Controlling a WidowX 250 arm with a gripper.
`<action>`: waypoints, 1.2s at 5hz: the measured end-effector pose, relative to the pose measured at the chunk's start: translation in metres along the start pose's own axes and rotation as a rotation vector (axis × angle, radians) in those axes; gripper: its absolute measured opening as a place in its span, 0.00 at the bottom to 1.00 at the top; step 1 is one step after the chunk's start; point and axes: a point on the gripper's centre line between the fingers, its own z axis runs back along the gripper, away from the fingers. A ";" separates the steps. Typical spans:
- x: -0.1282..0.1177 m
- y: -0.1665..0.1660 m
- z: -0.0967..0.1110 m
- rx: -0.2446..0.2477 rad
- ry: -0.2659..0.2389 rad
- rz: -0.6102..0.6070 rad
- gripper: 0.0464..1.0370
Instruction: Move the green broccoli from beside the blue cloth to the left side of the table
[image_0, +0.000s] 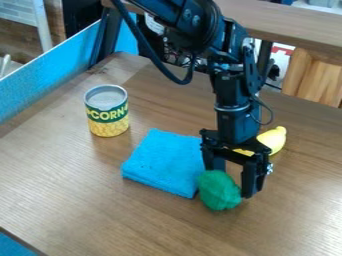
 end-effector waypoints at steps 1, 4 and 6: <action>-0.001 0.003 -0.002 0.023 0.005 0.011 0.97; -0.033 0.009 0.000 0.022 0.309 -0.059 0.76; -0.037 0.012 -0.003 0.031 0.372 -0.078 0.76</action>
